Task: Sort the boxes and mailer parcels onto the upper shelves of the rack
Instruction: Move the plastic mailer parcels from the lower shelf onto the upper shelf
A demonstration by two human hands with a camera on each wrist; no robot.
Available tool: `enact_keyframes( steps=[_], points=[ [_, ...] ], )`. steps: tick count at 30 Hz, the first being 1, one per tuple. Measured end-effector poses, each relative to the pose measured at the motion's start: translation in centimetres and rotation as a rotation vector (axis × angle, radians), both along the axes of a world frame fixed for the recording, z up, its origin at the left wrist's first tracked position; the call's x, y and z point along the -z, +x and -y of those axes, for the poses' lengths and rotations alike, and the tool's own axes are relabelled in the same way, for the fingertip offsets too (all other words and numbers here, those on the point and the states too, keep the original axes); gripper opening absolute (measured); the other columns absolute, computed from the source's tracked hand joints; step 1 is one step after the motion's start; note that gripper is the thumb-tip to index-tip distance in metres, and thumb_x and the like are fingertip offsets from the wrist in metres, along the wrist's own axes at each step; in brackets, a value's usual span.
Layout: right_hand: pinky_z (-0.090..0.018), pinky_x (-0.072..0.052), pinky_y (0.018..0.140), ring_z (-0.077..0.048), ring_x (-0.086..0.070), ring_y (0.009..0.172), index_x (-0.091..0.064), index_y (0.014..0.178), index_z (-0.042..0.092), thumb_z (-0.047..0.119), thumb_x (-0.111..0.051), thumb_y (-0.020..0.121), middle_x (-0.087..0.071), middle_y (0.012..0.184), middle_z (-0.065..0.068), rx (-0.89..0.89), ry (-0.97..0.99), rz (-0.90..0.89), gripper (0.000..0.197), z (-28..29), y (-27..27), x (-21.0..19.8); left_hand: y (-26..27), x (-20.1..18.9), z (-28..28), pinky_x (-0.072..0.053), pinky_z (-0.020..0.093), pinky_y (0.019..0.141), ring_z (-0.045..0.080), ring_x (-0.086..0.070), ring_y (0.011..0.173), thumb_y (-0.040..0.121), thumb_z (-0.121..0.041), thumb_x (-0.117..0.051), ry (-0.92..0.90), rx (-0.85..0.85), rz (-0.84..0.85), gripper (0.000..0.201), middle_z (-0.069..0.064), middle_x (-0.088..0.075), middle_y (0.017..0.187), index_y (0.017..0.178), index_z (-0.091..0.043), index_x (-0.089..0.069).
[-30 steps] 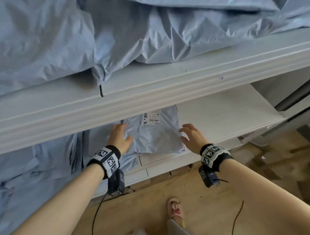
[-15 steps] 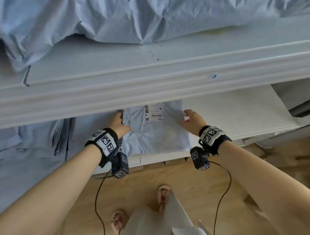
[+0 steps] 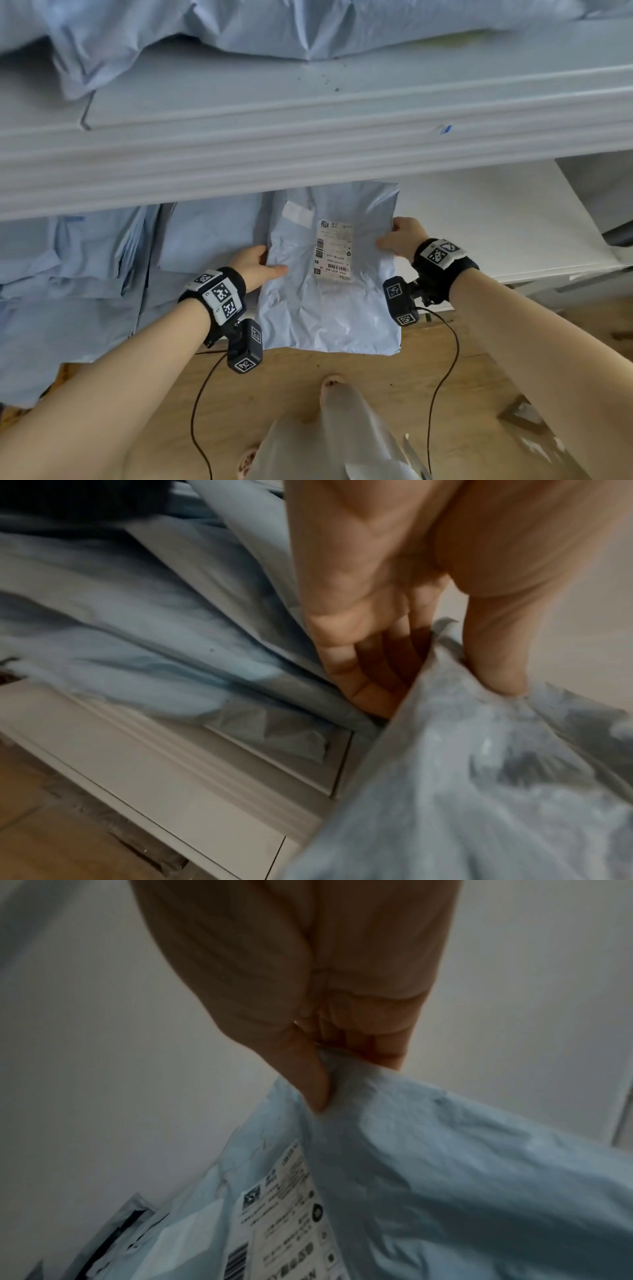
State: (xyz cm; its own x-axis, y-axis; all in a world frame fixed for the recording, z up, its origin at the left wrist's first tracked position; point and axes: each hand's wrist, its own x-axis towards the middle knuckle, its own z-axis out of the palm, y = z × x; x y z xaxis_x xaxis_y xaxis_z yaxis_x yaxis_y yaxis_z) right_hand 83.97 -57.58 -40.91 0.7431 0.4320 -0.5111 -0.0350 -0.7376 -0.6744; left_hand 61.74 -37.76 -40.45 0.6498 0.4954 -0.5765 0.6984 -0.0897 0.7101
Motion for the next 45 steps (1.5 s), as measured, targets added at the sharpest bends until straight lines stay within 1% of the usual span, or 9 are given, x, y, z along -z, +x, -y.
enact_keyframes(
  steps=[5, 9, 13, 18, 25, 30, 34, 38, 45],
  points=[
    [-0.051, -0.054, 0.09, -0.037, -0.065, 0.1, -0.065, 0.105, -0.006, 0.004, -0.066, 0.081, -0.068, 0.104, -0.022, 0.001, 0.051, 0.0, 0.026, 0.8, -2.7, -1.5, -1.4, -0.4, 0.2, -0.052, 0.039, 0.09, 0.024, -0.065, 0.096, 0.078, -0.008, -0.076, -0.071, 0.001, -0.026, 0.039, 0.007, -0.067, 0.106, 0.114, -0.01, -0.061],
    [-0.05, -0.053, 0.092, -0.036, -0.064, 0.103, -0.063, 0.114, -0.006, 0.001, -0.068, 0.08, -0.068, 0.11, -0.02, 0.004, 0.094, 0.021, 0.035, 1.7, -5.6, -3.0, -4.1, -1.0, 0.1, -0.055, 0.038, 0.083, 0.022, -0.065, 0.09, 0.076, 0.002, -0.075, -0.079, 0.022, -0.048, 0.028, 0.01, -0.068, 0.106, 0.097, -0.009, -0.062],
    [-0.05, -0.053, 0.092, -0.034, -0.065, 0.102, -0.065, 0.113, -0.004, -0.001, -0.069, 0.079, -0.069, 0.109, -0.018, 0.013, 0.167, 0.065, 0.033, 2.8, -9.9, -4.7, -8.2, -1.7, -0.5, -0.058, 0.038, 0.072, 0.03, -0.067, 0.095, 0.069, 0.006, -0.079, 0.0, 0.047, -0.061, 0.025, 0.007, -0.069, 0.086, 0.084, -0.008, -0.066],
    [-0.042, -0.054, 0.087, -0.027, -0.066, 0.095, -0.068, 0.106, 0.001, 0.002, -0.071, 0.081, -0.07, 0.101, -0.01, -0.056, 0.219, 0.137, 0.026, 3.9, -16.3, -7.2, -14.4, -3.3, -1.4, -0.054, 0.045, 0.088, 0.031, -0.065, 0.1, 0.065, -0.006, -0.086, 0.097, 0.106, -0.045, 0.04, 0.011, -0.07, 0.102, 0.1, -0.01, -0.067],
    [-0.031, -0.053, 0.079, -0.021, -0.066, 0.087, -0.068, 0.105, 0.002, 0.002, -0.072, 0.081, -0.069, 0.098, -0.006, -0.112, 0.3, 0.287, 0.023, 4.7, -24.5, -12.7, -22.2, -8.4, -1.7, -0.052, 0.02, 0.067, 0.017, -0.066, 0.084, 0.064, -0.008, -0.085, 0.271, 0.179, 0.185, 0.031, -0.005, -0.071, 0.084, 0.08, -0.026, -0.066],
    [-0.005, -0.047, 0.059, 0.013, -0.061, 0.068, -0.065, 0.096, 0.018, -0.001, -0.072, 0.08, -0.065, 0.085, 0.014, -0.149, 0.412, 0.375, 0.025, 4.7, -28.8, -18.8, -25.9, -14.0, -2.4, -0.052, 0.023, 0.072, 0.016, -0.065, 0.084, 0.066, -0.012, -0.086, 0.363, 0.161, 0.282, 0.028, -0.002, -0.071, 0.085, 0.088, -0.015, -0.069],
    [-0.002, -0.045, 0.059, 0.017, -0.061, 0.068, -0.064, 0.088, 0.026, 0.0, -0.071, 0.081, -0.065, 0.082, 0.021, -0.21, 0.469, 0.502, 0.028, 4.1, -31.1, -24.7, -27.8, -18.9, -3.5, -0.049, 0.025, 0.076, 0.012, -0.064, 0.081, 0.067, -0.013, -0.086, 0.431, 0.107, 0.379, 0.024, -0.003, -0.071, 0.083, 0.086, -0.014, -0.071],
    [-0.009, -0.051, 0.066, 0.005, -0.067, 0.079, -0.067, 0.09, 0.025, 0.005, -0.069, 0.083, -0.072, 0.085, 0.015, -0.276, 0.526, 0.616, 0.021, 3.2, -31.8, -30.2, -29.2, -23.8, -4.8, -0.046, 0.008, 0.062, -0.011, -0.063, 0.072, 0.07, -0.01, -0.084, 0.436, 0.106, 0.531, 0.025, -0.021, -0.07, 0.073, 0.083, -0.026, -0.069],
    [-0.045, -0.053, 0.087, -0.026, -0.066, 0.094, -0.061, 0.108, 0.007, 0.004, -0.067, 0.085, -0.069, 0.1, -0.011, -0.265, 0.569, 0.788, 0.023, 0.4, -30.4, -35.6, -29.1, -31.0, -7.8, -0.05, 0.01, 0.064, 0.002, -0.07, 0.081, 0.073, -0.006, -0.08, 0.442, 0.067, 0.736, 0.024, -0.013, -0.075, 0.085, 0.09, -0.019, -0.07]
  ],
)
